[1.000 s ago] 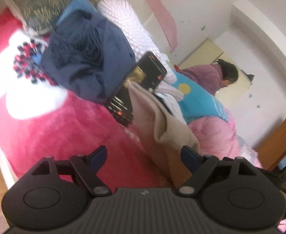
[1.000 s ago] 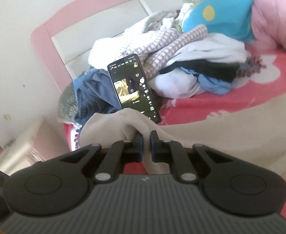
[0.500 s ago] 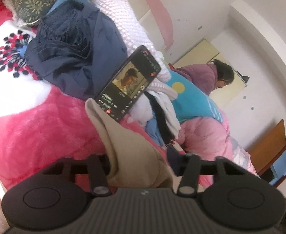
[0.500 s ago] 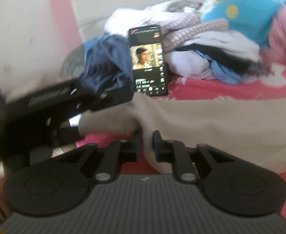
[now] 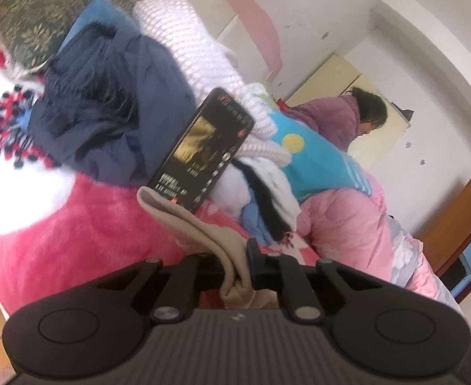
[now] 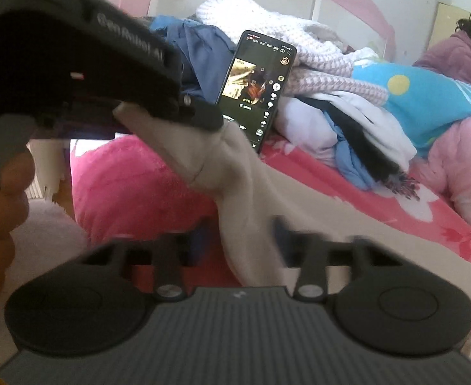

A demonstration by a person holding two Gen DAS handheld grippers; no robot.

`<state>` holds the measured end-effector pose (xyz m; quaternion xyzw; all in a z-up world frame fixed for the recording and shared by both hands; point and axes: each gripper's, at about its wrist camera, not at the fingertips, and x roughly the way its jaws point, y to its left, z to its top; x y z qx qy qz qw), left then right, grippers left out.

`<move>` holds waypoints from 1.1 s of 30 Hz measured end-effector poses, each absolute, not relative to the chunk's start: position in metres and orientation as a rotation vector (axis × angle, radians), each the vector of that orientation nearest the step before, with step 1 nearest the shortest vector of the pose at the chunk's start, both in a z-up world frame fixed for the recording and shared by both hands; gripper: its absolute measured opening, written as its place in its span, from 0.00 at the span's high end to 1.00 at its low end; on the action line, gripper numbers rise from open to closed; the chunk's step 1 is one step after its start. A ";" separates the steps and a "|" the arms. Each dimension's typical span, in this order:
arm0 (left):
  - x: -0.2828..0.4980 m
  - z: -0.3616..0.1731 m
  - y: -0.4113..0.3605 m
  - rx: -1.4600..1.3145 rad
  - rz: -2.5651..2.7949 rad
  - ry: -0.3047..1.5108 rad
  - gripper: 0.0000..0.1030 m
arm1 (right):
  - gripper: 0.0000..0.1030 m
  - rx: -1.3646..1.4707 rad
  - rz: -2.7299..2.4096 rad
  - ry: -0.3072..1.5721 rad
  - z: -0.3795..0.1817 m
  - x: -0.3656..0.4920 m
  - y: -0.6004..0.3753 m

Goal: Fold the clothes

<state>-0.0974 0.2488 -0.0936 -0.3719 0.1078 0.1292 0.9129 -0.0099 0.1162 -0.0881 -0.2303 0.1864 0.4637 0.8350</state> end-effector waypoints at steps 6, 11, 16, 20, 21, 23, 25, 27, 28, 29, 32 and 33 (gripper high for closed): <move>-0.082 -0.058 0.239 -0.693 0.229 0.188 0.90 | 0.93 -0.356 0.957 0.360 -0.061 0.010 0.096; -0.054 -0.013 0.213 -0.588 0.117 0.157 0.90 | 0.93 -0.189 0.913 0.343 -0.031 0.035 0.062; -0.024 0.027 0.166 -0.483 -0.005 0.143 0.90 | 0.93 -0.037 0.849 0.309 -0.004 0.055 0.018; -0.002 0.051 0.115 -0.403 -0.098 0.131 0.89 | 0.93 0.076 0.771 0.269 0.006 0.065 -0.033; 0.004 0.055 0.099 -0.383 -0.122 0.129 0.89 | 0.93 0.105 0.751 0.260 0.008 0.068 -0.047; 0.015 0.062 0.068 -0.343 -0.166 0.126 0.89 | 0.93 0.166 0.717 0.244 0.010 0.071 -0.075; 0.027 0.063 0.036 -0.312 -0.205 0.132 0.89 | 0.93 0.217 0.678 0.232 0.008 0.074 -0.105; 0.038 0.063 0.006 -0.281 -0.240 0.140 0.89 | 0.93 0.260 0.639 0.226 0.004 0.078 -0.133; 0.045 0.062 -0.010 -0.268 -0.257 0.150 0.90 | 0.93 0.281 0.620 0.222 0.001 0.081 -0.147; 0.052 0.061 -0.026 -0.256 -0.275 0.160 0.90 | 0.93 0.303 0.601 0.219 -0.001 0.083 -0.161; 0.069 0.054 -0.068 -0.224 -0.329 0.196 0.90 | 0.93 0.381 0.542 0.216 -0.012 0.086 -0.203; 0.075 0.052 -0.082 -0.212 -0.349 0.209 0.90 | 0.93 0.420 0.525 0.215 -0.018 0.088 -0.218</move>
